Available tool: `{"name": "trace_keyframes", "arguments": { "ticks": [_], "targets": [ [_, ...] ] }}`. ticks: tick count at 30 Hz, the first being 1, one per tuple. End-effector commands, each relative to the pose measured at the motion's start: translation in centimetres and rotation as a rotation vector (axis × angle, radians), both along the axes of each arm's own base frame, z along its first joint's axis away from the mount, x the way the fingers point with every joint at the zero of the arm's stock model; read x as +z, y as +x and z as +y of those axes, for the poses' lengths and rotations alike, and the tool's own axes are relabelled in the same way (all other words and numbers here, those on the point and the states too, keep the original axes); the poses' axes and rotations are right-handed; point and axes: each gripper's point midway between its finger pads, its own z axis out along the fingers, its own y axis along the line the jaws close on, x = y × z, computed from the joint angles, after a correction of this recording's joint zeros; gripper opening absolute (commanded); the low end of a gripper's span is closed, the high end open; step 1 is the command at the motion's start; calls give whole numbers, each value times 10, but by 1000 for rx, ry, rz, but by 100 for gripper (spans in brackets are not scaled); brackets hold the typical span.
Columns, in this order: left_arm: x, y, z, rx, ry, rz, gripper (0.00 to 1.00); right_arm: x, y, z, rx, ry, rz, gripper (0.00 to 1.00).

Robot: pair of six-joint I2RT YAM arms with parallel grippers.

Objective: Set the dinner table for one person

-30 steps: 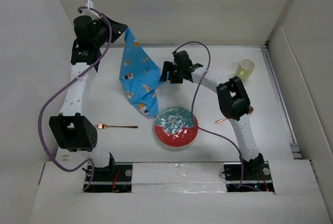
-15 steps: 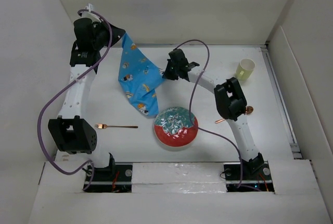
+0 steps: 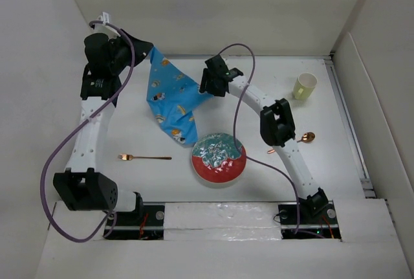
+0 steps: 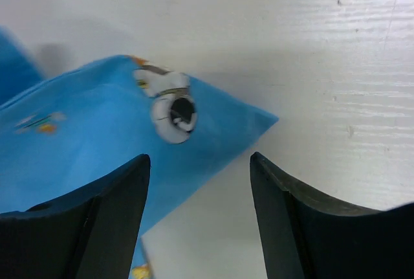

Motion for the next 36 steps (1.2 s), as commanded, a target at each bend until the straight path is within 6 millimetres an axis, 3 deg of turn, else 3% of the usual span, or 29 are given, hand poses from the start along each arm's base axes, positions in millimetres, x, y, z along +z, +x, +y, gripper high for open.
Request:
{"name": "trace_keyframes", "arguments": {
  "ticks": [1,2,4,5,7,8,10,13,17,19,23,27,28,29,31,32,34,35,36],
  "targets": [
    [36,-29,-3,-21,-21,-101,0,-22,-9,-10,-8,-97,76,69],
    [35,-36,-7,-32,-23,-100,0,-34,-9,-9,-11,-99,95,69],
    [32,-42,-11,-39,-23,-94,0,-38,-8,-6,-18,-85,102,68],
    [30,-46,-14,-48,-22,-90,0,-41,-8,-4,-23,-71,109,57],
    [28,-50,-13,-44,-16,-83,0,-44,-8,-2,-29,-58,115,47],
    [27,-55,-16,-49,-10,-85,0,-44,-6,2,-29,-37,106,32],
    [26,-57,-12,-31,4,-82,0,-40,-5,10,-25,-18,90,17],
    [28,-62,-9,-18,31,-82,0,-38,-2,17,-22,12,81,17],
    [32,-66,-7,-13,47,-90,0,-36,-10,26,-11,3,80,62],
    [30,-68,-7,-11,46,-88,0,-39,-18,30,7,0,87,62],
    [26,-79,-7,-17,38,-80,0,-44,-39,50,68,-17,116,50],
    [27,-88,-4,-3,51,-79,0,-46,-51,58,84,-33,127,37],
    [27,-89,-3,4,61,-82,0,-46,-51,58,83,-35,128,29],
    [28,-91,-2,8,67,-87,0,-46,-49,57,67,-30,123,12],
    [26,-92,2,23,84,-80,0,-32,-40,63,57,8,74,4],
    [27,-94,4,31,100,-87,0,-35,-41,60,47,3,67,0],
    [28,-93,12,75,131,-86,0,13,-27,68,46,77,-55,0],
    [30,-91,17,95,158,-84,0,17,-28,62,45,62,-79,0],
    [35,-90,21,114,172,-92,0,64,-25,61,49,99,-161,0]
  ]
}}
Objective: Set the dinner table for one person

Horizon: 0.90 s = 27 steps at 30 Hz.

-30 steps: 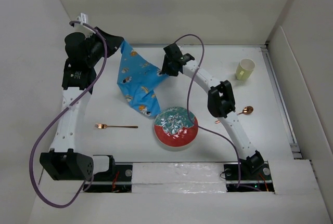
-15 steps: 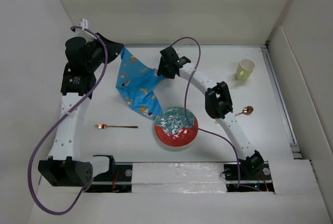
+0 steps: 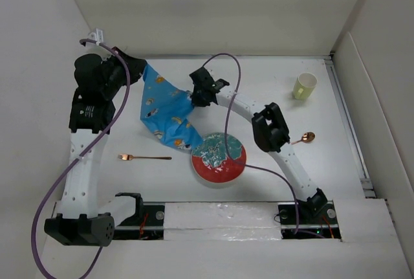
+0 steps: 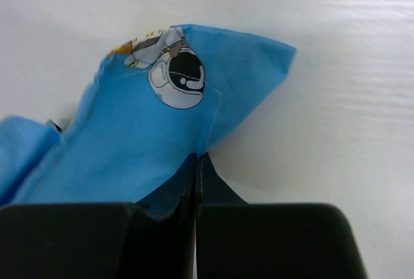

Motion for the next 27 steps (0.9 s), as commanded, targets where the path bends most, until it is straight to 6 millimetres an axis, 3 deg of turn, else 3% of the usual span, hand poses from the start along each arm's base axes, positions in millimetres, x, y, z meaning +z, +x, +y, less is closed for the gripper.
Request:
{"name": "trace_keyframes", "arguments": {
  "ticks": [1,2,3,5,6,8,9,10,11,12,13,16,17,19,22,23,24,26,27],
  "targets": [
    [38,3,19,88,91,-101,0,141,26,-12,-6,71,-324,0],
    [38,3,19,88,91,-101,0,141,26,-12,-6,71,-326,0],
    [53,3,24,117,99,-129,0,190,20,-21,1,87,-399,0],
    [56,12,27,133,116,-126,0,226,12,-42,10,26,-477,0],
    [66,13,28,137,116,-148,0,273,-3,-58,11,41,-546,0],
    [70,21,40,165,114,-155,0,303,-20,-79,25,5,-604,0],
    [71,24,45,187,112,-155,0,301,-31,-90,37,-23,-596,0],
    [76,26,48,203,117,-167,0,338,-50,-109,27,-8,-653,0],
    [78,26,51,218,122,-171,0,350,-61,-119,26,-6,-670,0],
    [84,25,55,241,130,-185,0,347,-73,-129,32,-21,-659,0],
    [88,23,57,250,132,-194,0,380,-96,-143,33,14,-715,0],
    [101,12,63,281,153,-225,0,410,-127,-168,23,46,-743,0],
    [103,9,65,291,159,-228,0,435,-144,-183,5,82,-789,0],
    [109,-4,66,292,179,-241,0,457,-157,-199,-27,96,-821,0],
    [108,-14,73,331,196,-232,0,469,-150,-223,-78,73,-833,0],
    [104,-14,73,330,197,-226,0,467,-143,-227,-92,60,-836,0],
    [88,-10,73,326,201,-190,0,463,-124,-236,-128,43,-838,0],
    [73,0,72,320,198,-170,0,447,-99,-236,-133,33,-818,0],
    [55,9,72,316,206,-131,0,430,-71,-240,-160,9,-794,0]
  ]
}}
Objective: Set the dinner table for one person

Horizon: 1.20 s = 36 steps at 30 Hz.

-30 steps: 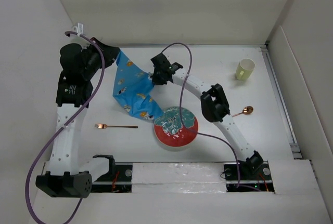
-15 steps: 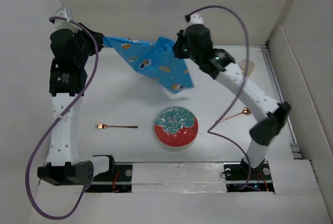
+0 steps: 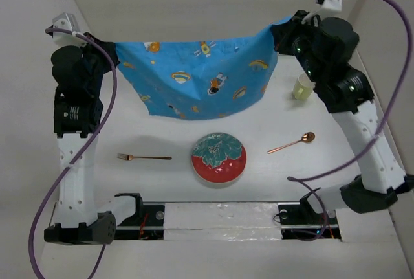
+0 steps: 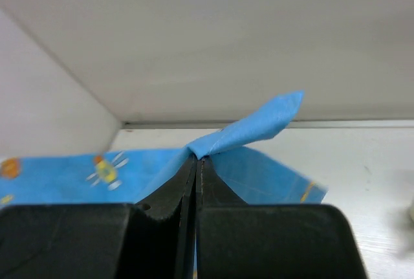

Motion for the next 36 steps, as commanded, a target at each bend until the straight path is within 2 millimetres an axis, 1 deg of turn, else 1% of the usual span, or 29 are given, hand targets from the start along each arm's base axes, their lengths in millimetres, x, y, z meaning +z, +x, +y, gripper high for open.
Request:
{"name": "trace_keyframes", "arguments": {
  "ticks": [1,3,4,5,6,7,10,11,12,14,15,16,17,18,19,20,22,23,25,26,27,28,29,30,31,33,34,35,36],
  "targets": [
    [-32,27,6,24,24,53,0,-67,71,7,-27,-69,135,0],
    [-51,46,8,37,29,104,0,-77,96,9,-34,-53,141,0],
    [-65,66,9,38,28,127,0,-104,120,8,-49,-61,193,0],
    [-72,75,9,43,26,132,0,-115,132,8,-57,-65,214,0],
    [-94,98,11,57,18,172,0,-119,144,6,-74,-64,211,0],
    [-99,111,12,63,14,175,0,-153,169,-1,-118,-80,268,0],
    [-145,161,14,74,15,292,0,-189,200,-13,-160,-65,336,0],
    [-152,171,15,80,15,311,0,-219,214,-20,-182,-75,390,0],
    [-171,194,16,86,19,343,0,-228,220,-24,-195,-64,401,0],
    [-197,212,13,86,29,397,0,-260,233,-31,-205,-65,451,0],
    [-218,231,11,77,35,437,8,-268,238,-29,-206,-60,457,0],
    [-239,233,10,70,39,512,16,-265,245,-32,-208,-54,446,6],
    [-249,236,11,75,44,549,29,-270,250,-29,-200,-53,457,20],
    [-264,245,14,86,54,587,47,-301,256,-34,-206,-74,532,34],
    [-274,240,15,87,62,630,54,-305,259,-36,-193,-71,552,60],
    [-276,231,32,129,63,631,68,-303,261,-38,-202,-88,581,73],
    [-273,227,31,127,54,621,69,-306,256,-39,-205,-99,601,74],
    [-264,205,37,141,38,601,67,-295,238,-46,-223,-98,601,74],
    [-263,195,37,144,35,597,64,-295,228,-49,-230,-88,605,69],
    [-270,170,35,138,29,615,61,-340,208,-52,-233,-96,678,51],
    [-269,162,29,128,26,598,48,-311,189,-51,-208,-49,620,9],
    [-275,148,29,129,20,610,37,-320,176,-52,-204,-39,620,0],
    [-290,119,23,124,10,646,27,-364,152,-57,-211,-50,695,0],
    [-299,108,20,113,-3,661,8,-372,137,-54,-188,-26,723,0],
    [-308,94,16,94,-15,678,0,-371,124,-54,-177,-21,732,0],
    [-331,59,9,62,-29,734,0,-409,92,-67,-197,-60,855,0],
    [-339,49,12,60,-38,756,4,-416,81,-70,-201,-78,892,7],
    [-349,34,11,48,-48,782,17,-422,76,-77,-214,-89,906,25],
    [-355,26,12,55,-47,810,25,-438,63,-80,-212,-109,943,36]
  ]
}}
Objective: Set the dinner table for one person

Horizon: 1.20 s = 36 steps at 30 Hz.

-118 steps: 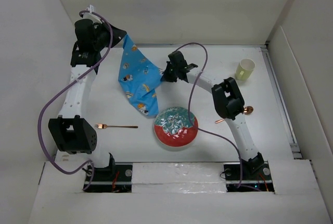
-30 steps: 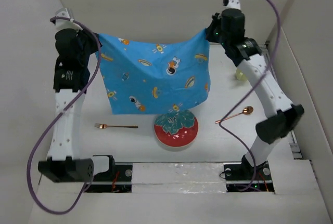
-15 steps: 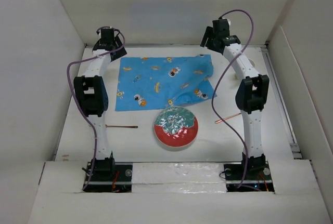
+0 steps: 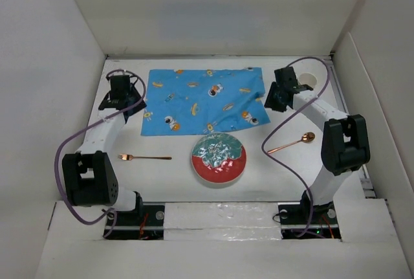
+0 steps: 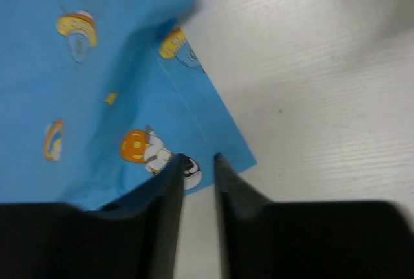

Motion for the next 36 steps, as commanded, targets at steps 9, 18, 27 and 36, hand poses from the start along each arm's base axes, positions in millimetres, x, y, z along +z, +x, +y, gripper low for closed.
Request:
{"name": "trace_keyframes", "arguments": {
  "ticks": [9,18,27,36],
  "targets": [
    [-82,-58,-2,17,-45,242,52,-59,-37,-13,31,19,192,51],
    [-96,-54,9,98,-21,284,46,-76,-40,-2,73,15,283,45],
    [-112,-56,0,74,-62,332,33,-75,-38,7,91,53,285,6],
    [-109,-75,15,111,17,351,42,-39,-35,4,71,62,132,0]
  ]
}}
